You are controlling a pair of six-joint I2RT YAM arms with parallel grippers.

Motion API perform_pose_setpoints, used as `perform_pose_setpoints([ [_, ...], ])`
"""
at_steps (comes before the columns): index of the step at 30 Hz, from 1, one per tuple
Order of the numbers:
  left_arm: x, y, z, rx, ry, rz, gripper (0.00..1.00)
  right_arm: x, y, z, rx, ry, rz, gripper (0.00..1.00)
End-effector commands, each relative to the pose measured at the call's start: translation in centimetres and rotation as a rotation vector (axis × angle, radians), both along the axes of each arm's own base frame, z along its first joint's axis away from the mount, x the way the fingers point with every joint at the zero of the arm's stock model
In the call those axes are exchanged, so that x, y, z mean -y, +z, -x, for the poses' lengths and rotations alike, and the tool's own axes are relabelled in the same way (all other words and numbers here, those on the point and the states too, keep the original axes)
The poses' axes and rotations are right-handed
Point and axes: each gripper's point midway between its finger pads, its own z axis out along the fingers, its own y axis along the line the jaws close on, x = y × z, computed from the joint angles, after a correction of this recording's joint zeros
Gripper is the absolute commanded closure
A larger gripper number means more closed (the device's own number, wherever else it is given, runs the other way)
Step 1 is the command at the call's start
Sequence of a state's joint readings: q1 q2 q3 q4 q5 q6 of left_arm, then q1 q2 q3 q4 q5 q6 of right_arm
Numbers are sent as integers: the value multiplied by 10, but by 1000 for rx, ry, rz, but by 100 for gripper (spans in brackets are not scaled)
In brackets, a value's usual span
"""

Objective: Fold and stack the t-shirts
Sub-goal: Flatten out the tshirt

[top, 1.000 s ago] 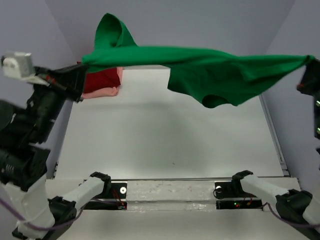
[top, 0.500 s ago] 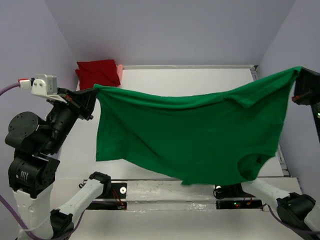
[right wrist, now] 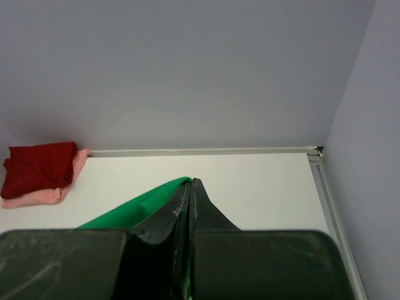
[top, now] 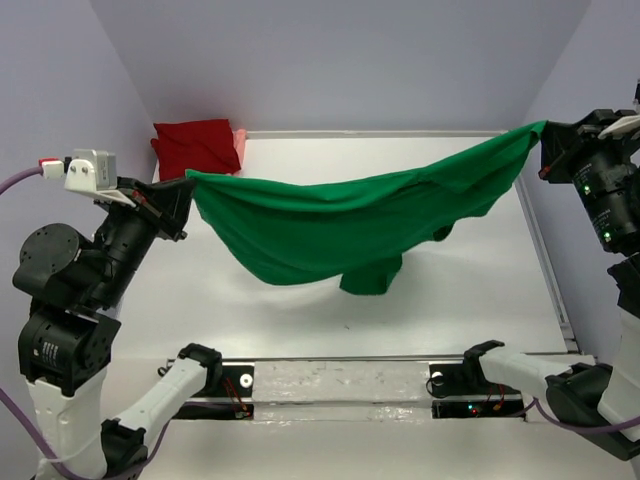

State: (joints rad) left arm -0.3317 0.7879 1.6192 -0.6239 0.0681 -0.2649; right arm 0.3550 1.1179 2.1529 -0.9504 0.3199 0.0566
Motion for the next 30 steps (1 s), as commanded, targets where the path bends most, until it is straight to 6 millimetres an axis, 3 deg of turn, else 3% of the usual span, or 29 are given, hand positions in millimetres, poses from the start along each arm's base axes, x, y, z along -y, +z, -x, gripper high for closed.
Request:
perform_pose_setpoints([
  [1,-12,23,22,107,22,6,100,10,30,31,120,7,-26,100],
  [12,-20,28,62,171,-8,57,100,19,43,81,212,60,-54,100],
  [16,-18,30,67,179,-25,70,100,19,39,89,213,77,-56,100],
  [21,-19,30,62,178,-12,62,100,16,37,85,205,83,-49,100],
  [25,-16,25,38,161,15,36,100,12,32,48,146,34,-21,100],
  [26,-15,24,31,155,23,32,100,2,23,20,89,33,2,100],
  [27,-18,22,21,145,56,35,100,-1,19,6,67,25,18,100],
  [28,-15,8,-5,82,85,18,100,-5,17,-10,53,14,23,100],
  [29,-17,-5,-24,38,131,7,100,-18,0,-46,-22,11,51,100],
  [30,-8,-18,-52,1,134,-24,100,-22,-1,-63,-28,3,56,100],
])
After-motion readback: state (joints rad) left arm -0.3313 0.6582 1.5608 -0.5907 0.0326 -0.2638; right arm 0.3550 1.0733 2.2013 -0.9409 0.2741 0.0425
